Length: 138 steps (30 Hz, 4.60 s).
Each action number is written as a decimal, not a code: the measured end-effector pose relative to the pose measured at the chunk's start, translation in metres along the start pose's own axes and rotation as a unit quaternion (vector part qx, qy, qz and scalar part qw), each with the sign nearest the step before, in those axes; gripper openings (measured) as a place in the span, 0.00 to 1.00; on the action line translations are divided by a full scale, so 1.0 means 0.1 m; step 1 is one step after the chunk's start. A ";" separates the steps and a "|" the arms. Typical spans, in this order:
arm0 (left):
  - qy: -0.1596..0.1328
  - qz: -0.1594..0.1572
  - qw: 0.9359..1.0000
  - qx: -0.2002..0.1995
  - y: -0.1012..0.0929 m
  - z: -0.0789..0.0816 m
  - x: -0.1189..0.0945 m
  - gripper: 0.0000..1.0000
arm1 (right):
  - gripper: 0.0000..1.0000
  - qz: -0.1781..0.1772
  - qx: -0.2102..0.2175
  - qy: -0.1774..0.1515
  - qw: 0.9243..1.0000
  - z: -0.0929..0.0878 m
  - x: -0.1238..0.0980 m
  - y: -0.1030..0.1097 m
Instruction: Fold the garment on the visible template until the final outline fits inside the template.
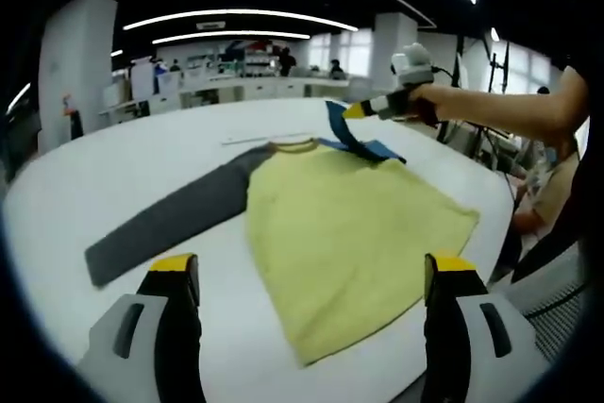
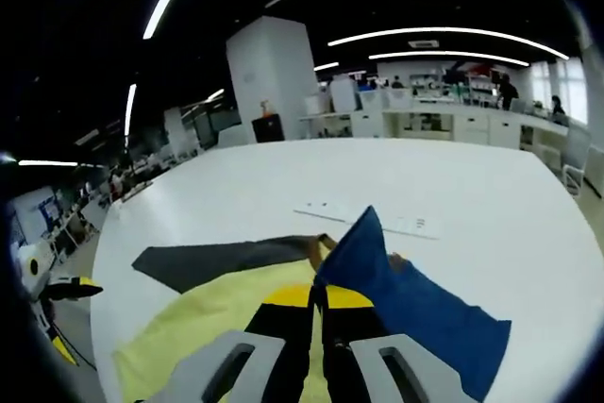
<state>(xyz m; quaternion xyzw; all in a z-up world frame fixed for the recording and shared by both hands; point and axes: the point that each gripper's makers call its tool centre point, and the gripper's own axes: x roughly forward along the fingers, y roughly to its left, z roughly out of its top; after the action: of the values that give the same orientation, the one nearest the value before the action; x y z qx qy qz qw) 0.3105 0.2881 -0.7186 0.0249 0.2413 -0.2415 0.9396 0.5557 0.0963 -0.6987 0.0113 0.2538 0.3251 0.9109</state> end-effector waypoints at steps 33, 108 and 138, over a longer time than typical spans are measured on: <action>0.001 0.002 1.000 -0.010 0.03 -0.08 0.01 0.96 | 0.00 0.085 -0.079 0.041 0.992 -0.03 0.46 0.85; -0.007 0.013 1.000 -0.019 0.13 -0.06 0.01 0.99 | 0.74 -0.031 0.006 0.113 0.993 -0.83 -0.38 -0.34; 0.002 0.011 1.000 -0.009 0.00 0.02 -0.02 0.99 | 0.19 -0.099 0.038 0.146 0.984 -1.32 -0.72 -0.86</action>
<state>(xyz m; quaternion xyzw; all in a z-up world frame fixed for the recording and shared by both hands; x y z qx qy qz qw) 0.3095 0.2886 -0.7159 0.0198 0.2450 -0.2287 0.9420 0.4966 -0.0333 -0.7966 -0.0265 0.3964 0.2218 0.8905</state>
